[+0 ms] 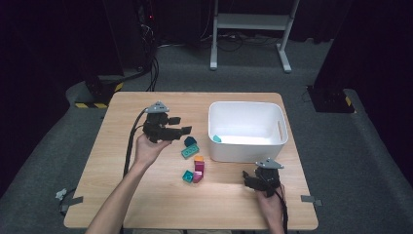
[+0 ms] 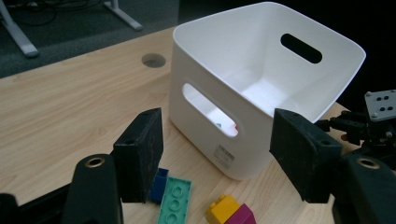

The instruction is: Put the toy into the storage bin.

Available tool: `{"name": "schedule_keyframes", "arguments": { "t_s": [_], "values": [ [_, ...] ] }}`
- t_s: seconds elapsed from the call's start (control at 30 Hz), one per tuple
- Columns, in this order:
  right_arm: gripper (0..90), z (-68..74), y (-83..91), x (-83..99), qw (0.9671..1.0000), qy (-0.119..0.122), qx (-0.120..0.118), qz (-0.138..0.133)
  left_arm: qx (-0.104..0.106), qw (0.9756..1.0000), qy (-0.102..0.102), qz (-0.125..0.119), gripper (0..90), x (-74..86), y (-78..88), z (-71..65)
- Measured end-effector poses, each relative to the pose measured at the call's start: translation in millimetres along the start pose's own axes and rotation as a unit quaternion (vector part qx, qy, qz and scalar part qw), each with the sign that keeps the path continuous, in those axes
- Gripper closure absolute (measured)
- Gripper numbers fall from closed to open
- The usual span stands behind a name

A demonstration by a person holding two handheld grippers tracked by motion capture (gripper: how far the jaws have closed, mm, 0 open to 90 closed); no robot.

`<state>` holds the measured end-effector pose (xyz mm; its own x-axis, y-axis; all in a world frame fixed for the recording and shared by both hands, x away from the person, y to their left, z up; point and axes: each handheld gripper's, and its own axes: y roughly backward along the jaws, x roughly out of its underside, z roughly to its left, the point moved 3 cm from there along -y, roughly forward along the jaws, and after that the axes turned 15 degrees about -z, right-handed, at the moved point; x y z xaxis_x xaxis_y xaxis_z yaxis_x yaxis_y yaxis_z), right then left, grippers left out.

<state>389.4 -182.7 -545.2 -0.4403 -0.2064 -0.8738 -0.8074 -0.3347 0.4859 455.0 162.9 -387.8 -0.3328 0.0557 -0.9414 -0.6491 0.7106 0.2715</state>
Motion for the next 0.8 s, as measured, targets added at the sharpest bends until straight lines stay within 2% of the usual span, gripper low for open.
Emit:
{"name": "schedule_keyframes", "arguments": {
  "t_s": [0.33,0.53,0.57,0.8],
  "values": [
    [23.0,0.0,0.0,0.0,1.0,0.0,0.0,0.0,-0.015,0.9998,0.009,-0.001,33.8,19.8,5.6,9.6],
    [23.0,0.0,0.0,0.0,1.0,0.0,0.0,0.0,-0.022,0.9997,0.008,0.007,34.0,32.8,0.2,15.5],
    [23.0,0.0,0.0,0.0,1.0,0.0,0.0,0.0,-0.027,0.9995,0.004,0.016,34.1,38.1,-1.2,17.7],
    [23.0,0.0,0.0,0.0,1.0,0.0,0.0,0.0,-0.042,0.9989,0.007,0.02,34.5,54.0,-7.7,23.9]
  ]
}}
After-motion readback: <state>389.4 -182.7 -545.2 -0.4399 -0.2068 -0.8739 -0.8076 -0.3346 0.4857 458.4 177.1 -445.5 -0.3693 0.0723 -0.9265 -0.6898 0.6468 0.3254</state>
